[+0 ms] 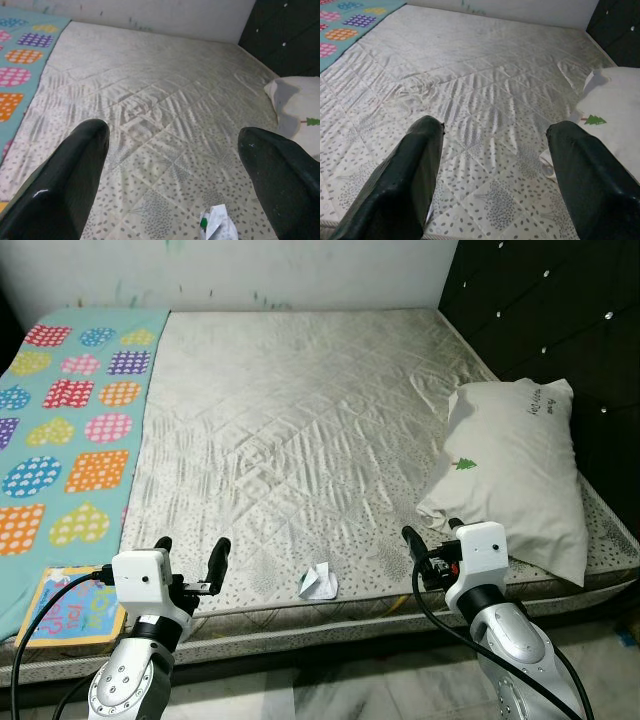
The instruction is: Clean up the room
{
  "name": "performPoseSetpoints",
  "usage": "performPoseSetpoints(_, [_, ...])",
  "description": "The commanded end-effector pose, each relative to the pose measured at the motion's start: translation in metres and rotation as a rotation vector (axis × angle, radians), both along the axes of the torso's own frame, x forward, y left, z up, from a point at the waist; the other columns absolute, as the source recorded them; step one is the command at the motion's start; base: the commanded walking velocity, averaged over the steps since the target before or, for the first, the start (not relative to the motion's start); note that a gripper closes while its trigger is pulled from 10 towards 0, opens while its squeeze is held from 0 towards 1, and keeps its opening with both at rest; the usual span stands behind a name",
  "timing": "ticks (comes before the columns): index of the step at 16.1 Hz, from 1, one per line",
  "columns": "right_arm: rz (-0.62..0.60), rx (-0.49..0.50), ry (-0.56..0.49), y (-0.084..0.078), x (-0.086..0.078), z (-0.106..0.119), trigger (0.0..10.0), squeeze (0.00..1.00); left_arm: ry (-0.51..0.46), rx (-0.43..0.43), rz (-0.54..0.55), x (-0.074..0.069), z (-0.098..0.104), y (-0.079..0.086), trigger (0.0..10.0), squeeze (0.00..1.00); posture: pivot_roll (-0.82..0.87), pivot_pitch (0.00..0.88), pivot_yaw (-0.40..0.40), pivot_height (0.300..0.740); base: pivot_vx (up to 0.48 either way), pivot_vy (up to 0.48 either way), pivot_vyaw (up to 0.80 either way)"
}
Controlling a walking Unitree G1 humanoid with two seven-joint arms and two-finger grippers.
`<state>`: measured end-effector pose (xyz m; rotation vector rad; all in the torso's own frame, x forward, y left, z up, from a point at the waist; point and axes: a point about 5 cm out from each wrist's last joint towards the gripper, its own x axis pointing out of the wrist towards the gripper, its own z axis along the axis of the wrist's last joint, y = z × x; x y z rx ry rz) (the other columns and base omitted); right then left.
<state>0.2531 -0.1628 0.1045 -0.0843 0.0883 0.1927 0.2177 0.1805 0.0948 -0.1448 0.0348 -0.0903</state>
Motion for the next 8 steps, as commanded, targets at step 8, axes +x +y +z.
performPoseSetpoints(8, [-0.001, -0.011, 0.008, -0.0033, 0.0002, -0.0012, 10.0, 0.0, 0.0, 0.009, -0.024, -0.0015, 0.001, -0.0027, 10.0, 0.0, -0.02, 0.091, -0.067, 0.74, 0.262, 0.0, 0.0])
